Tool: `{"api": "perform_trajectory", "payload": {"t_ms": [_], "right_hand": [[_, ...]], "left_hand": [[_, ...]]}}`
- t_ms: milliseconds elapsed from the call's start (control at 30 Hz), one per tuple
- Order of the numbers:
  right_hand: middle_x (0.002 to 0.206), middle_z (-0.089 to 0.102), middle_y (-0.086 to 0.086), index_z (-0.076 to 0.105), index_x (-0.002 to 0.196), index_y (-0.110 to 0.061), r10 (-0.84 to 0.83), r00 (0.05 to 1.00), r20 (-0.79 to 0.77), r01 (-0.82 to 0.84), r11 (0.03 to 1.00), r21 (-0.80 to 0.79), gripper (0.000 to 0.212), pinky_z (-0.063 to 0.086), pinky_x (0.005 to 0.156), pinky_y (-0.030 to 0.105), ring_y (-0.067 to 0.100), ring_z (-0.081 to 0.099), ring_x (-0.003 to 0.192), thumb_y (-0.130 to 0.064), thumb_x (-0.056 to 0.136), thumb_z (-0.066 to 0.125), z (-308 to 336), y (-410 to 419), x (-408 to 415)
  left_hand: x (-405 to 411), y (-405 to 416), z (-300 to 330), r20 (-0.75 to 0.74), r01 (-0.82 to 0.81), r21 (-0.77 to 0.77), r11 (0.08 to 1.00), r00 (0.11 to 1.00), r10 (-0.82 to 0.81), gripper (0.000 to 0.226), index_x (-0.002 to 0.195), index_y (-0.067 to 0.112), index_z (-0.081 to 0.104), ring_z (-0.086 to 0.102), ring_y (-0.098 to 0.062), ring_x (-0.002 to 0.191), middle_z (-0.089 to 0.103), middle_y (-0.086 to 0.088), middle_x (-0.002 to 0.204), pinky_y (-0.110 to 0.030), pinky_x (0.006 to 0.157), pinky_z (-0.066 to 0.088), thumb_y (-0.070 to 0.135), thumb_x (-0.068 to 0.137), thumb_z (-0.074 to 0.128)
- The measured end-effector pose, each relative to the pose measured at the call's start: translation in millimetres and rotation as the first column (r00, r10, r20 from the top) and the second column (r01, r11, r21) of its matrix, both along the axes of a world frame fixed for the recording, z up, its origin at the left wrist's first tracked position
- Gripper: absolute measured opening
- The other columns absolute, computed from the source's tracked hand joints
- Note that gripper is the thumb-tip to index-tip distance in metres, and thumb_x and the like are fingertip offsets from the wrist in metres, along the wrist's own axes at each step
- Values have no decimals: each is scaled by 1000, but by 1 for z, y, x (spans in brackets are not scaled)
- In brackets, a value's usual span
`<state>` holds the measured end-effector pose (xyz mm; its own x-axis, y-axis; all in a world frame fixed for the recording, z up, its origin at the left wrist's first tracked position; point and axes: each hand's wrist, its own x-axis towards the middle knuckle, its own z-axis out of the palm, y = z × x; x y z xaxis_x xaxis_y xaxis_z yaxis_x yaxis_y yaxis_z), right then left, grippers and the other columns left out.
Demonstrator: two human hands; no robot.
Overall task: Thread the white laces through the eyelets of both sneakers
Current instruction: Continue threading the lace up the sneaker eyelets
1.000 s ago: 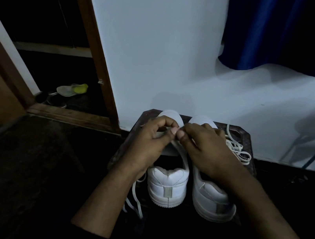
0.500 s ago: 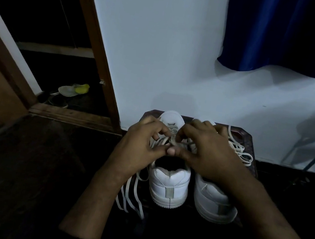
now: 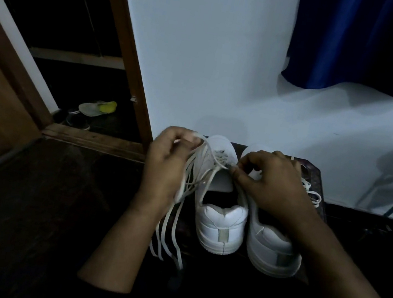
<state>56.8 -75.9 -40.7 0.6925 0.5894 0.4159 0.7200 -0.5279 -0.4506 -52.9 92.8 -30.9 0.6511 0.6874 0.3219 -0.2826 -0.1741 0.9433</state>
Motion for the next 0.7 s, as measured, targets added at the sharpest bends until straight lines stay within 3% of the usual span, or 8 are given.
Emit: {"api": "perform_trajectory", "payload": {"t_ms": [67,133,167,233,300,333,500,700], "right_hand": [[81,64,-21,65,82,-33,4,1000,-23,-3,1000,23,22,31,91,38,9,48,91,-54,89,64,-1,0,2],[81,64,-21,64,83,-34,48,998,-31,-47,998,41,19,37,91,41,11,52,91,-52,90,64,0,0,2],[81,63,-21,64,88,-35,72,997,-25,-71,997,40,15,39,91,42,12,53,92,-50,91,64,0,0,1],[89,62,-22,62,108,-37,127,991,-28,-126,991,35,15,42,92,44,13,56,96,-41,93,62,1,2,-3],[102,62,-17,59,126,-37,172,985,-14,-172,985,-24,31,42,89,42,13,60,99,-34,95,57,2,4,-6],[105,61,-15,59,129,-39,178,984,16,-177,982,-68,35,40,86,39,13,61,99,-33,95,55,2,5,-5],[102,59,-12,59,128,-39,150,987,56,-138,974,-182,37,40,85,37,11,61,96,-39,94,44,3,6,-7],[90,62,-9,55,99,-28,120,990,78,-106,981,-162,26,38,81,39,21,60,92,-44,103,35,3,7,-4]], "left_hand": [[-2,2,10,120,130,-470,873,989,-83,19,90,15,54,74,-24,77,72,-6,80,-40,81,60,12,106,45],[-4,3,12,81,127,-535,835,992,-99,20,87,16,49,60,-19,53,61,-2,64,-33,60,54,14,106,43],[-3,3,9,10,70,-441,895,997,-73,17,88,16,49,52,-16,49,56,-1,63,-30,56,48,13,104,45],[-2,5,-2,-171,-79,10,997,982,80,9,94,15,54,55,-12,63,57,2,77,-31,63,46,6,97,54],[-2,6,-13,-281,-100,480,872,924,261,23,105,20,61,59,-10,94,56,6,102,-37,81,51,9,85,61],[-2,5,-15,-281,-64,584,810,920,275,30,108,24,62,57,-11,105,54,8,110,-43,90,51,16,80,60],[-2,-5,-13,-360,154,657,738,924,128,14,91,35,69,60,-3,94,61,16,98,-46,91,51,46,83,70],[1,-1,-17,-375,167,403,900,927,-4,5,93,20,82,68,1,66,75,11,76,-23,64,56,20,90,78]]}}
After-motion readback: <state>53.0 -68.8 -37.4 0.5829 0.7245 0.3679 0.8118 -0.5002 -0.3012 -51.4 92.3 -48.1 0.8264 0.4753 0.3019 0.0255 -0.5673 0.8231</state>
